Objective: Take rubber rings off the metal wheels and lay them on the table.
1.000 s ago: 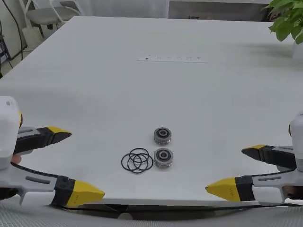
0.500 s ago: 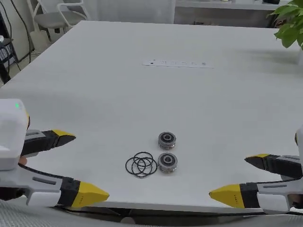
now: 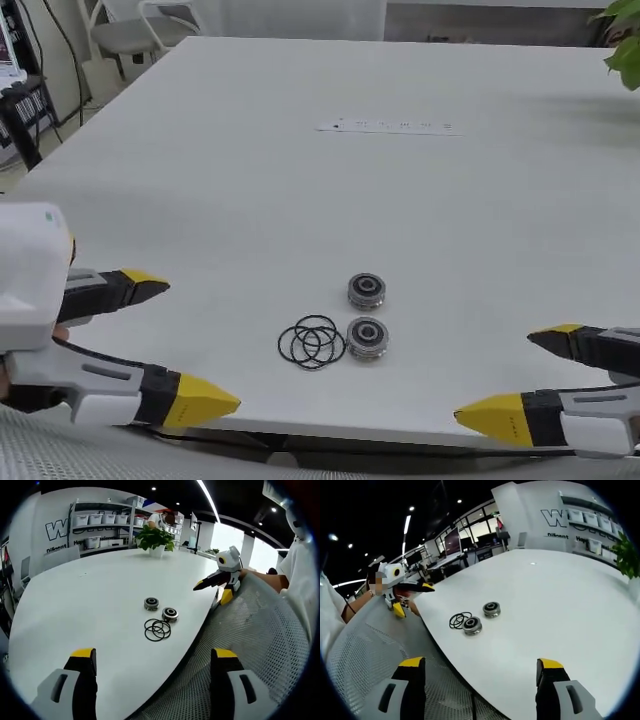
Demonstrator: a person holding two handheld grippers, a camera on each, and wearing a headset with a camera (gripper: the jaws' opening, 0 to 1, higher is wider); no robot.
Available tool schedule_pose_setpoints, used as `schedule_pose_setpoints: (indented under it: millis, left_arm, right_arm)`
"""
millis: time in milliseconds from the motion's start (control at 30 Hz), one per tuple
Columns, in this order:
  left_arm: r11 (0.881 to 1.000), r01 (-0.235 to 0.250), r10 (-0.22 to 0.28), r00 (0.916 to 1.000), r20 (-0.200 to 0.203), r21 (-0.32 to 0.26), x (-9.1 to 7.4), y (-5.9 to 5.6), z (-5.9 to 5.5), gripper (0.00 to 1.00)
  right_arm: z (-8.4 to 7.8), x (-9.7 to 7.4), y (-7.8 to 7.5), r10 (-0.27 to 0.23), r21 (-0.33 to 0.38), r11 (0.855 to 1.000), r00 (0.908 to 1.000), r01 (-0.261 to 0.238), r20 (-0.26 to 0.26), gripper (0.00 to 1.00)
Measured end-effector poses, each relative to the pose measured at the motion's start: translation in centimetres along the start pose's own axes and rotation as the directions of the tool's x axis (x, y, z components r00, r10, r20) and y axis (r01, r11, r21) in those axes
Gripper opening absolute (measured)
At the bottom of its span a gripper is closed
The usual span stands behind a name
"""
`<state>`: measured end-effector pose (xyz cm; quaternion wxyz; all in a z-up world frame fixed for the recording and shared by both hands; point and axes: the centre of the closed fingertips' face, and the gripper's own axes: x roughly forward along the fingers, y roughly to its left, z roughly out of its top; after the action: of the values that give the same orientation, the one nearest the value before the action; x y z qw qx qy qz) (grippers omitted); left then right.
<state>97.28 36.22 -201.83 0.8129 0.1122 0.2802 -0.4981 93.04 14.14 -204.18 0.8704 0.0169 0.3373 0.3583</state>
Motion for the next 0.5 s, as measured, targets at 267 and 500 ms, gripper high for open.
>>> schedule_pose_setpoints:
  millis: [267, 500]
  left_arm:
    - [1.0, -0.001, 0.001, 0.9999, -0.013, -0.004, 0.05, 0.01, -0.22, 0.93]
    - [1.0, -0.001, 0.0, 0.9996, -0.029, -0.009, 0.12, 0.05, -0.52, 0.93]
  right_arm:
    - [-0.16, 0.15, 0.21, 0.015, 0.0, 1.0, 0.9999, -0.015, -0.008, 0.91]
    - [-0.47, 0.34, 0.37, 0.029, 0.004, 1.0, 0.9993, -0.029, -0.022, 0.91]
